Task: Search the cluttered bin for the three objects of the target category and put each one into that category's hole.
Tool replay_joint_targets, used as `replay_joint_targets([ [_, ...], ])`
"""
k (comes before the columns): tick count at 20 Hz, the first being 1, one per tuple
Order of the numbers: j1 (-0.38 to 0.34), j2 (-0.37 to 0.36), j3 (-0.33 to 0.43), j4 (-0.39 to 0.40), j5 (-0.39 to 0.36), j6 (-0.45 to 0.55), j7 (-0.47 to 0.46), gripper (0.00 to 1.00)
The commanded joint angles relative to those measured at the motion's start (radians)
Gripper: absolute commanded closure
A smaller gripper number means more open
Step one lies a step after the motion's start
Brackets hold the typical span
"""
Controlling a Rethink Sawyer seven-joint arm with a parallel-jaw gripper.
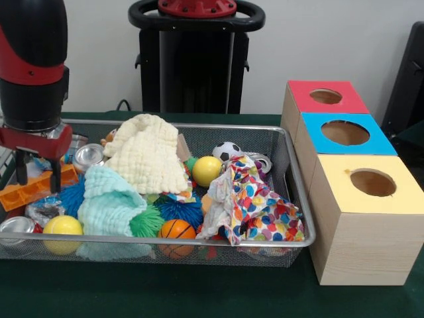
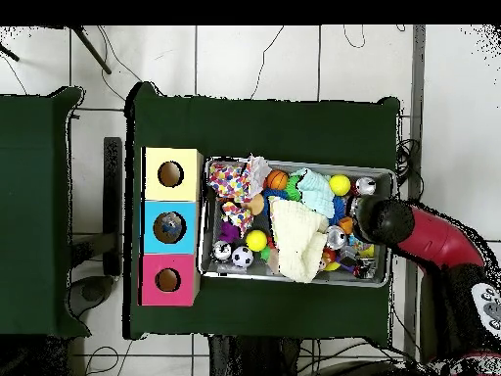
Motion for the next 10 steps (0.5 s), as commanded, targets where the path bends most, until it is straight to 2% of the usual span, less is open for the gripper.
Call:
replay_joint_targets([
  [1, 0.004, 0.061, 0.021, 0.012, 0.048, -0.090, 0.215, 0.00],
  [5, 0.003, 0.046, 0.024, 0.030, 0.058, -0.084, 0.200, 0.00],
  [10, 0.001, 0.057, 0.031, 0.007, 0.073, -0.062, 0.178, 0.00],
])
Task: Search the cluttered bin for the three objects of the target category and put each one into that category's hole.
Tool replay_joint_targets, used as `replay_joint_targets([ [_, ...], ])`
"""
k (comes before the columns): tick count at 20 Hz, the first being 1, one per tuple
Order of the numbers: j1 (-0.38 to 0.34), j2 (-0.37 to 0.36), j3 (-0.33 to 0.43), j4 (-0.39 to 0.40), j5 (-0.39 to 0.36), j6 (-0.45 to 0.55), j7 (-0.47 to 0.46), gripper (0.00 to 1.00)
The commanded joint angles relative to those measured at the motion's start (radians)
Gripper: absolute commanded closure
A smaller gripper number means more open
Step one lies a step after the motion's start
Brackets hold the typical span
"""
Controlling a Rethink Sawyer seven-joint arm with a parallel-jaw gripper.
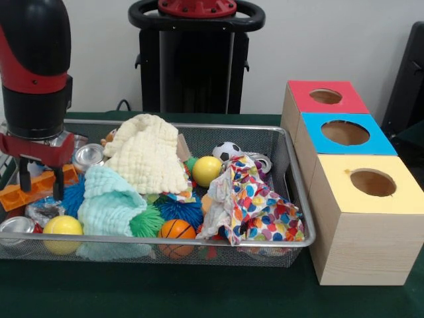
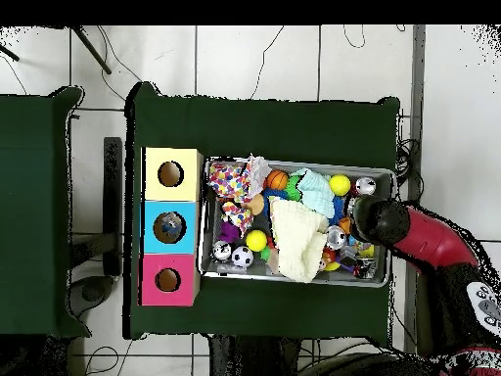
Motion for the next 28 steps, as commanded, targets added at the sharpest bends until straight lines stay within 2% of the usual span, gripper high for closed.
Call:
replay_joint_targets([
  [1, 0.000, 0.032, 0.036, 0.005, 0.048, -0.028, 0.176, 0.00],
  [28, -0.009, 0.071, 0.063, 0.009, 0.059, -0.059, 0.143, 0.00],
])
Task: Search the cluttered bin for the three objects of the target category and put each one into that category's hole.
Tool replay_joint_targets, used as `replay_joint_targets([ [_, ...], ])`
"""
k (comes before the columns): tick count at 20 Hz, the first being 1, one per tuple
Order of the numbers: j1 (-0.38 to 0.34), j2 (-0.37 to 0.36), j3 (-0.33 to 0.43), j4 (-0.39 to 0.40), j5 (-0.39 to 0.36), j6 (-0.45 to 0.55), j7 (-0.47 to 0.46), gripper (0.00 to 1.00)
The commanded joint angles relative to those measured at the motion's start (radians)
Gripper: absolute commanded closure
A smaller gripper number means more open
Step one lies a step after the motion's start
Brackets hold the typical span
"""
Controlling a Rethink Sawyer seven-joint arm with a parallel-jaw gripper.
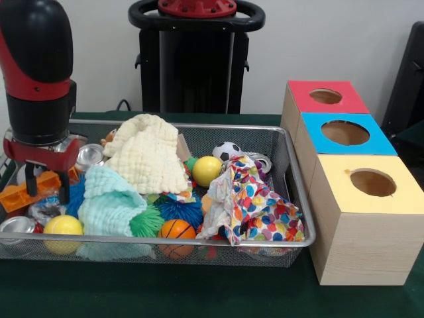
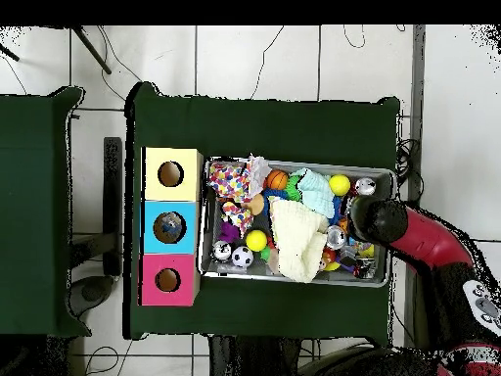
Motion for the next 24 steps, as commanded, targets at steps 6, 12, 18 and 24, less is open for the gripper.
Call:
replay_joint_targets([
  [6, -0.021, 0.064, 0.071, 0.007, 0.018, -0.071, 0.129, 0.00],
  [12, -0.021, 0.094, 0.072, -0.008, 0.008, -0.091, 0.121, 0.00],
  [18, -0.027, 0.166, 0.086, -0.063, -0.014, -0.053, 0.053, 0.00],
  [24, -0.013, 0.177, 0.080, -0.093, -0.054, -0.025, -0.001, 0.00],
])
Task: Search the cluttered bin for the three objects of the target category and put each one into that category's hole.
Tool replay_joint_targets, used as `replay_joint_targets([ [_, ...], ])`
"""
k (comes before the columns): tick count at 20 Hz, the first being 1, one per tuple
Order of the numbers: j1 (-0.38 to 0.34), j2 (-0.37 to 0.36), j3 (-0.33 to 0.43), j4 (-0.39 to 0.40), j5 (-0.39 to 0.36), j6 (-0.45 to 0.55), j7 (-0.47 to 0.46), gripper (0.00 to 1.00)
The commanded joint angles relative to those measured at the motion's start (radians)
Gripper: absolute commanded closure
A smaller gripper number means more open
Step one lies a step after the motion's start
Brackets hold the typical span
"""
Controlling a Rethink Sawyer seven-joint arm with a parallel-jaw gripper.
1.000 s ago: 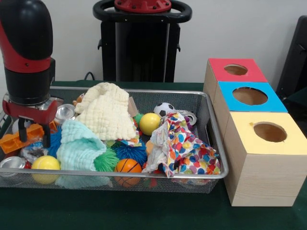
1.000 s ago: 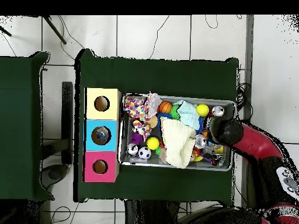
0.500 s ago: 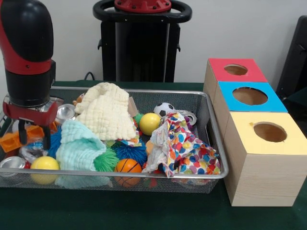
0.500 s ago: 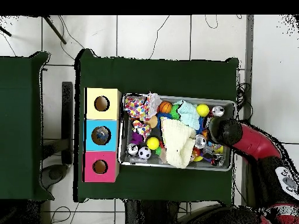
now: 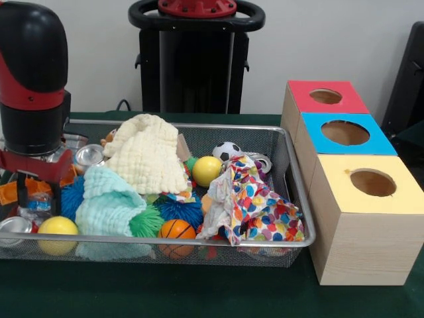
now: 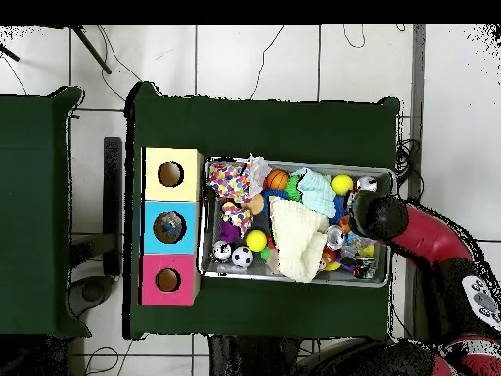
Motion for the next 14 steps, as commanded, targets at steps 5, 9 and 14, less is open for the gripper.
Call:
replay_joint_targets([
  [5, -0.008, 0.146, 0.079, -0.062, -0.054, 0.032, -0.014, 0.00],
  [9, -0.010, 0.151, 0.084, -0.063, -0.061, 0.023, -0.018, 0.00],
  [14, -0.013, 0.160, 0.094, -0.058, -0.064, 0.008, -0.016, 0.00],
])
